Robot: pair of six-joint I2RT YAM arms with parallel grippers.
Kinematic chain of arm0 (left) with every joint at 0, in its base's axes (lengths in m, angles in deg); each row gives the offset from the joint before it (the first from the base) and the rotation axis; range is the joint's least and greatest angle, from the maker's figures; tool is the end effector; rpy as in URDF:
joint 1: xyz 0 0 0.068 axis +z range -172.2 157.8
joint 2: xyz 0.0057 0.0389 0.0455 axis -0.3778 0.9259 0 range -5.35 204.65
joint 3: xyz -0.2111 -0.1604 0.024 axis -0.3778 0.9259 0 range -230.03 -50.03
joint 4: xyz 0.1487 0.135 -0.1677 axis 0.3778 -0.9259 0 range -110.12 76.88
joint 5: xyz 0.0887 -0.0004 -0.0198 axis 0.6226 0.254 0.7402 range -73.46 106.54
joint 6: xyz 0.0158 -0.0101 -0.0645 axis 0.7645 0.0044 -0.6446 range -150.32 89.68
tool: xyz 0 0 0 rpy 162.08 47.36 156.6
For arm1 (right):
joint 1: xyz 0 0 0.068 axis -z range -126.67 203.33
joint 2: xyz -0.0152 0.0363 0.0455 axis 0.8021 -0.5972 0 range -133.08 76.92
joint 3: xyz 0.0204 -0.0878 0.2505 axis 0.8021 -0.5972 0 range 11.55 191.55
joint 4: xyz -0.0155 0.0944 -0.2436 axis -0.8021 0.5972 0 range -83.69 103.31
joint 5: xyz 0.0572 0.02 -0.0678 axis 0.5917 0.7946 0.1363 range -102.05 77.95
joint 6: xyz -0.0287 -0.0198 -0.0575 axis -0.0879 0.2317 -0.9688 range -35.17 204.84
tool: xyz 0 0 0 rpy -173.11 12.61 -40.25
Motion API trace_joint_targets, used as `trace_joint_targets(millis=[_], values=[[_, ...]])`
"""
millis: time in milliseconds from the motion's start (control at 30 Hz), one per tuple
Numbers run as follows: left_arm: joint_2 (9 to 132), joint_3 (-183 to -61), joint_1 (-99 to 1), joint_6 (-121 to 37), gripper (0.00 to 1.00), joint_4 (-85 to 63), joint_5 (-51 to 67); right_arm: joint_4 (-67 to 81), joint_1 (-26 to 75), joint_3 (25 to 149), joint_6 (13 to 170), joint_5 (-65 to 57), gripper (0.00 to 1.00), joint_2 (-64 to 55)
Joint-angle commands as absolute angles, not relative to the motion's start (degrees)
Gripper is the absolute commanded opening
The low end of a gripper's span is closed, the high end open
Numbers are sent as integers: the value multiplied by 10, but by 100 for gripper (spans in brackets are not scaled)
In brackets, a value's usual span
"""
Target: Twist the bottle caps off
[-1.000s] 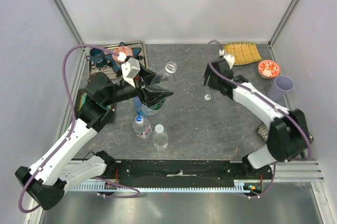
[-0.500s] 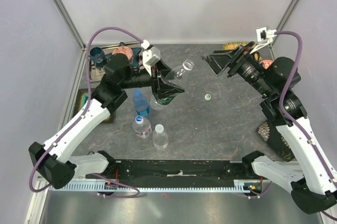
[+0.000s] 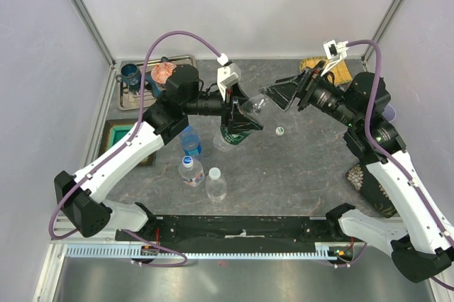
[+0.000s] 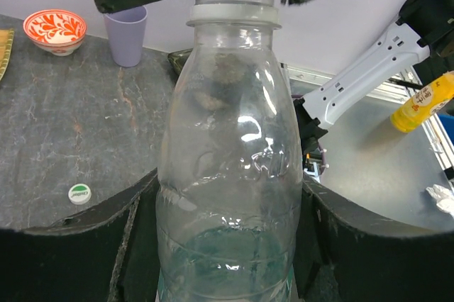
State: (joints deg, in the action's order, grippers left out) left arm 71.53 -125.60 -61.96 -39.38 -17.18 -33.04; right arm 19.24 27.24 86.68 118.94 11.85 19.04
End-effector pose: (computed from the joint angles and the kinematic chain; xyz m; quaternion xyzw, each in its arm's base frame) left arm 0.2171 -0.2337 0.4082 0.4499 0.5726 -0.5349 0.4284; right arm 0.1903 0.1173 0.4705 -0.1050 0.6742 0.4816 0.5499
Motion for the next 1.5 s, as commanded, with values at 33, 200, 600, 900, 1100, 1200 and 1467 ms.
trace_joint_targets(millis=[33, 200, 600, 900, 1100, 1200, 1467], values=[[719, -1290, -625, -365, 24, -175, -315, 200, 262, 877, 1167, 124, 88, 186], [718, -1292, -625, -360, 24, -175, -300, 207, 261, 871, 1166, 122, 79, 183], [711, -1293, -626, -355, 56, -180, -256, 206, 257, 876, 1167, 136, 19, 176], [670, -1317, -625, -334, 100, -251, -108, 227, 257, 923, 1168, 5, 0, 157], [588, -1305, -625, -330, 100, -283, 47, 292, 257, 1012, 1145, -275, 0, 47], [530, -1276, -625, -336, 99, -283, 99, 289, 256, 1039, 1131, -465, 0, -21], [418, -1162, -625, -367, 100, -275, 104, 146, 260, 1104, 953, -618, 0, -187]])
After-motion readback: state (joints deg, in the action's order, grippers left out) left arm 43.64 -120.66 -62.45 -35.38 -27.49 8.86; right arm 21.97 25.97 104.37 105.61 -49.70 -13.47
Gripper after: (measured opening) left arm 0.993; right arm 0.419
